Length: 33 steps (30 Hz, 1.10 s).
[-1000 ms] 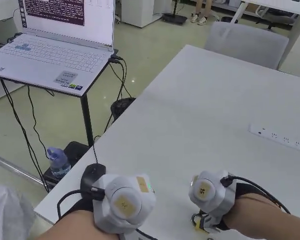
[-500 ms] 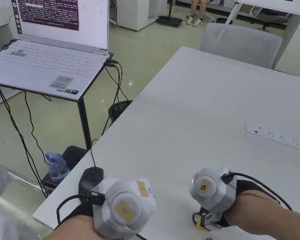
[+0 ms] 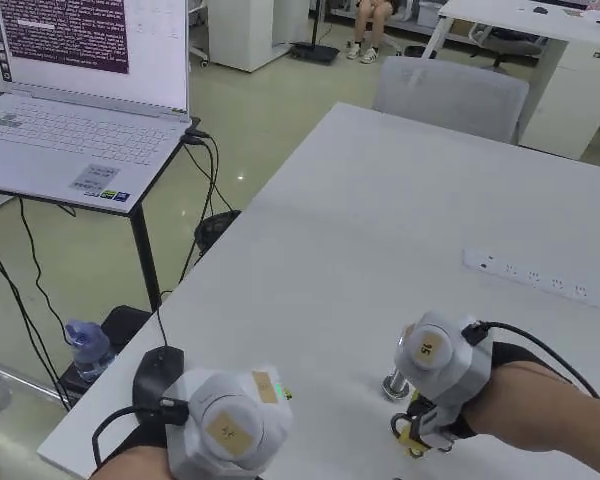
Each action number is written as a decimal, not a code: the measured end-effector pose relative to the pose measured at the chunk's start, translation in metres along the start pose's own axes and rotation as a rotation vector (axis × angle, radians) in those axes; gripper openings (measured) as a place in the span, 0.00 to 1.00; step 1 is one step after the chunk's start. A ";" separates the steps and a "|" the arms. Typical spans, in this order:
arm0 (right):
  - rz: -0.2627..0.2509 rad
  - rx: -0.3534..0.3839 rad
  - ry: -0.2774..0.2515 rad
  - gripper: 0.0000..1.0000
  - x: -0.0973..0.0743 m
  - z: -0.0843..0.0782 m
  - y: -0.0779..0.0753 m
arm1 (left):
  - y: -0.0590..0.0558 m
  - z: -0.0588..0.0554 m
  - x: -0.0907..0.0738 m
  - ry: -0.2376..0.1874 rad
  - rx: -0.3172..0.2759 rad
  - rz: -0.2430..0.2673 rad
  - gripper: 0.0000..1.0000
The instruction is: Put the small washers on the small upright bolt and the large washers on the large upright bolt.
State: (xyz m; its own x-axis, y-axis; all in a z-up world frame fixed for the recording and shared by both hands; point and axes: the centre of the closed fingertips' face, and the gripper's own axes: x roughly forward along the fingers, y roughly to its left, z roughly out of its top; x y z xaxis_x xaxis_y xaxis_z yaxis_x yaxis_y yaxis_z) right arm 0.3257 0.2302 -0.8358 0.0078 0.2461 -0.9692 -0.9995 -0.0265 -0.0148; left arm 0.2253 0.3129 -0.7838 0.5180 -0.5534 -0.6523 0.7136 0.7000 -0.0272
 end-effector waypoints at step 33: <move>-0.032 0.055 -0.053 0.21 -0.042 0.025 -0.057 | -0.003 0.001 0.012 -0.018 -0.029 -0.017 0.99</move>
State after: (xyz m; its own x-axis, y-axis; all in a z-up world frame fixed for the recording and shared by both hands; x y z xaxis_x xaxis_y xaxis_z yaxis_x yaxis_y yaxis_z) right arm 0.3818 0.2462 -0.7883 0.0397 0.2972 -0.9540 -0.9989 0.0348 -0.0307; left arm 0.2299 0.3031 -0.7909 0.5149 -0.5730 -0.6376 0.7081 0.7035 -0.0604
